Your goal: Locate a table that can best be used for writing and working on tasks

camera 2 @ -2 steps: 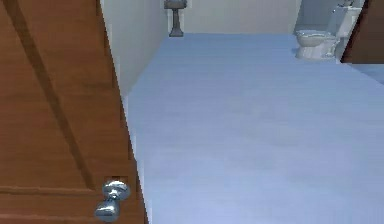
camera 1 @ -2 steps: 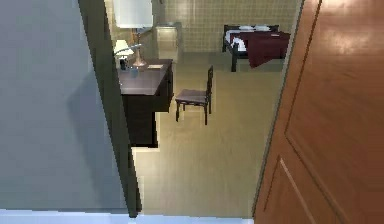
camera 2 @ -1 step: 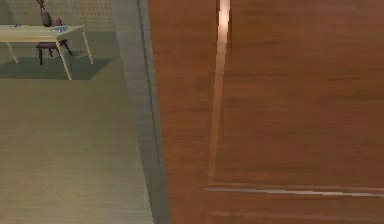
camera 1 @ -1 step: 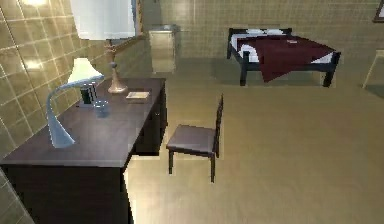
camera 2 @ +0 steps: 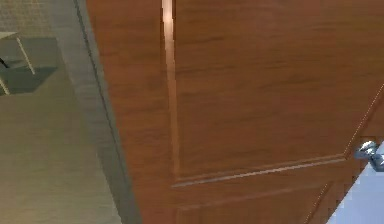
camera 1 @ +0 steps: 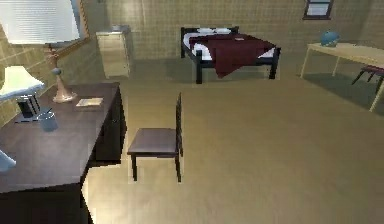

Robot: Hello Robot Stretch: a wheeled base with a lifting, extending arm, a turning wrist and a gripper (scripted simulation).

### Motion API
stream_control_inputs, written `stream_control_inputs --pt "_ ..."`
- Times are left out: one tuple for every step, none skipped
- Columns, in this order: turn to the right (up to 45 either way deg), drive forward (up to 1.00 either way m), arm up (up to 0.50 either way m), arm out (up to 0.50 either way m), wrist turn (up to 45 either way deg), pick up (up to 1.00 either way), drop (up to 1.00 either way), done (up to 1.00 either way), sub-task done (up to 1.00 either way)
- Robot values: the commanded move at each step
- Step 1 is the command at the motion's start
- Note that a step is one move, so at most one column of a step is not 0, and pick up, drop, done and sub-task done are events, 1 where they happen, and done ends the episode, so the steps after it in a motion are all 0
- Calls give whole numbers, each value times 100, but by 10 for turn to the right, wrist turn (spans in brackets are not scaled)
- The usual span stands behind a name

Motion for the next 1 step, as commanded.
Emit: stream_control_inputs --pt "0 10 0 0 0 0 0 0 0"
